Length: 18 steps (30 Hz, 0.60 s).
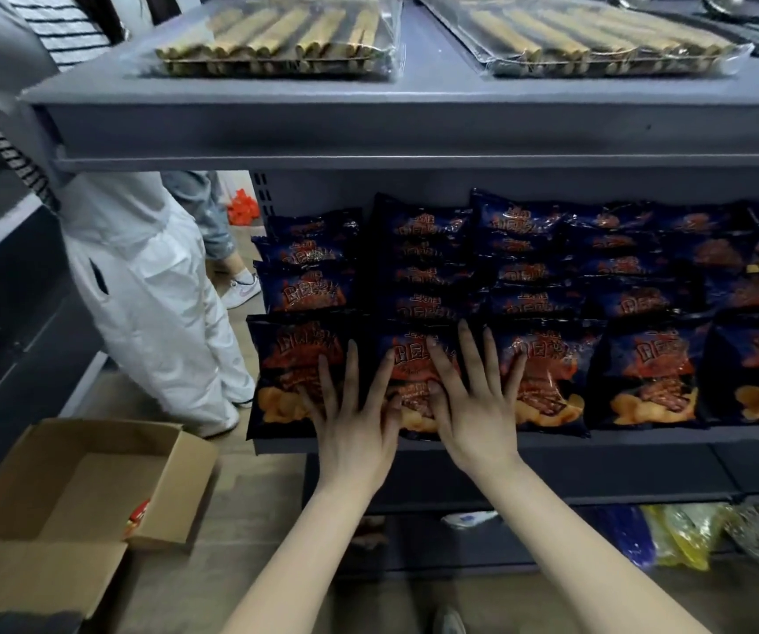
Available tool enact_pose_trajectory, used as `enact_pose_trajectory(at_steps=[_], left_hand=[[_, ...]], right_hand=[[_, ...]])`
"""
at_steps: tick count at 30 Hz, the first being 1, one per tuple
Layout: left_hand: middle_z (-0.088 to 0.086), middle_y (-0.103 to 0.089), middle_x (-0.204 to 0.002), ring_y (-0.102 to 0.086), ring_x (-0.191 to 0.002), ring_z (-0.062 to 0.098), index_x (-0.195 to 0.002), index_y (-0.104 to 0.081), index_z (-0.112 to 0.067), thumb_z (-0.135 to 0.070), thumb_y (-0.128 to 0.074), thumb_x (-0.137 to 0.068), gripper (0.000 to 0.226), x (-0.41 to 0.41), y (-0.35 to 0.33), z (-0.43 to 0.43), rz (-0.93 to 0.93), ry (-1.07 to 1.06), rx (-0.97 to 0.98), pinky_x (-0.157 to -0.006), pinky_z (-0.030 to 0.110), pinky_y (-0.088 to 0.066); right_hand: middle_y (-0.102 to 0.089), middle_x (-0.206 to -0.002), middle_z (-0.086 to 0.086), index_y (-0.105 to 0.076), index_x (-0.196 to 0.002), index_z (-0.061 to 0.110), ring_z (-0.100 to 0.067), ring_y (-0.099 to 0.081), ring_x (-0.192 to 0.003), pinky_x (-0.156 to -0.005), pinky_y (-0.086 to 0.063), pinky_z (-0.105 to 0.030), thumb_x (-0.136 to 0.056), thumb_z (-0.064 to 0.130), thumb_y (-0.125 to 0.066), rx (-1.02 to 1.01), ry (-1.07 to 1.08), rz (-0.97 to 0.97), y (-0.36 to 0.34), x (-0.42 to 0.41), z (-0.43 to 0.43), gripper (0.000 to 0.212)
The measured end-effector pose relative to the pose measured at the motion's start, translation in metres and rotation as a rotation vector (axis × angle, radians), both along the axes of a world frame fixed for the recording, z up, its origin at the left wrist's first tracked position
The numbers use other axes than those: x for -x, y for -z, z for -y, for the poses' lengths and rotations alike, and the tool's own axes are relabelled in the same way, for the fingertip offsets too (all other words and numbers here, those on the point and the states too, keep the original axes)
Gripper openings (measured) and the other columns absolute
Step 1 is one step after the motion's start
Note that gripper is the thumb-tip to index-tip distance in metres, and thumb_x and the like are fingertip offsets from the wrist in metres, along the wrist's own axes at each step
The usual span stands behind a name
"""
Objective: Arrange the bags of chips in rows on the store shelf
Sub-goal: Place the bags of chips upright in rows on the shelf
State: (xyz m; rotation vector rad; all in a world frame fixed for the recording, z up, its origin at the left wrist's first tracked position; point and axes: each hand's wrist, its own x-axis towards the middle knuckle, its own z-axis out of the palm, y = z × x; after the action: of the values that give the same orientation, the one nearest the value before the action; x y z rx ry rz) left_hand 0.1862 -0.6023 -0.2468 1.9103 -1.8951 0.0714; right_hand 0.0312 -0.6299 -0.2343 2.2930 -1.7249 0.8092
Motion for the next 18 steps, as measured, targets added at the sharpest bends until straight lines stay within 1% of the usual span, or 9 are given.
enact_pose_trajectory(at_steps=[2,4,6,8,12,18], left_hand=[[0.005,-0.005,-0.157,-0.001,-0.142,0.037,-0.147,-0.001,-0.04,-0.052,-0.01,-0.097,0.053,-0.0007,0.0036,0.0009,0.002,-0.002,-0.018,-0.105,0.066,-0.007],[0.006,-0.006,-0.157,0.0,-0.142,0.037,-0.147,0.001,-0.04,-0.054,-0.002,-0.096,0.053,-0.0016,0.0059,0.0021,-0.005,0.0,-0.027,-0.105,0.066,-0.004],[0.006,-0.005,-0.157,0.001,-0.142,0.038,-0.147,0.002,-0.04,-0.055,-0.001,-0.096,0.053,-0.0019,0.0071,0.0023,-0.006,0.008,-0.025,-0.105,0.066,-0.003],[0.007,-0.005,-0.157,0.001,-0.142,0.038,-0.147,0.002,-0.039,-0.055,-0.001,-0.096,0.054,-0.0023,0.0084,0.0023,-0.003,0.013,-0.019,-0.105,0.067,-0.006],[0.008,-0.007,-0.157,0.001,-0.142,0.037,-0.147,0.003,-0.037,-0.053,-0.003,-0.097,0.053,-0.0038,0.011,0.0035,0.006,0.022,-0.009,-0.105,0.067,-0.006],[0.011,-0.014,-0.156,-0.002,-0.141,0.038,-0.149,-0.002,-0.033,-0.053,-0.004,-0.098,0.054,-0.0045,0.0094,0.0055,0.03,0.027,-0.038,-0.104,0.067,-0.006]], right_hand=[[-0.017,-0.156,-0.005,-0.03,-0.144,0.031,-0.03,-0.009,-0.145,-0.111,-0.004,-0.064,-0.097,0.039,-0.031,-0.006,-0.004,-0.014,0.0017,0.001,0.0024,0.048],[-0.015,-0.157,-0.003,-0.027,-0.145,0.032,-0.029,-0.008,-0.145,-0.112,-0.002,-0.063,-0.098,0.04,-0.03,-0.009,-0.007,-0.018,0.003,0.0013,0.0038,0.048],[-0.015,-0.157,-0.003,-0.026,-0.146,0.033,-0.029,-0.008,-0.145,-0.112,0.0,-0.062,-0.098,0.04,-0.03,-0.01,-0.012,-0.012,0.0043,0.0022,0.0053,0.048],[-0.016,-0.157,-0.002,-0.026,-0.145,0.033,-0.028,-0.008,-0.145,-0.113,0.001,-0.062,-0.098,0.041,-0.03,-0.024,-0.016,0.001,0.0052,0.0025,0.0059,0.048],[-0.016,-0.157,-0.002,-0.026,-0.145,0.034,-0.027,-0.007,-0.146,-0.113,0.002,-0.061,-0.099,0.044,-0.024,-0.05,-0.009,-0.016,0.0044,0.0021,0.0064,0.048],[-0.014,-0.157,-0.001,-0.024,-0.146,0.034,-0.026,-0.006,-0.146,-0.114,0.003,-0.059,-0.098,0.043,-0.026,-0.068,-0.015,-0.03,0.0023,0.0019,0.0062,0.049]])
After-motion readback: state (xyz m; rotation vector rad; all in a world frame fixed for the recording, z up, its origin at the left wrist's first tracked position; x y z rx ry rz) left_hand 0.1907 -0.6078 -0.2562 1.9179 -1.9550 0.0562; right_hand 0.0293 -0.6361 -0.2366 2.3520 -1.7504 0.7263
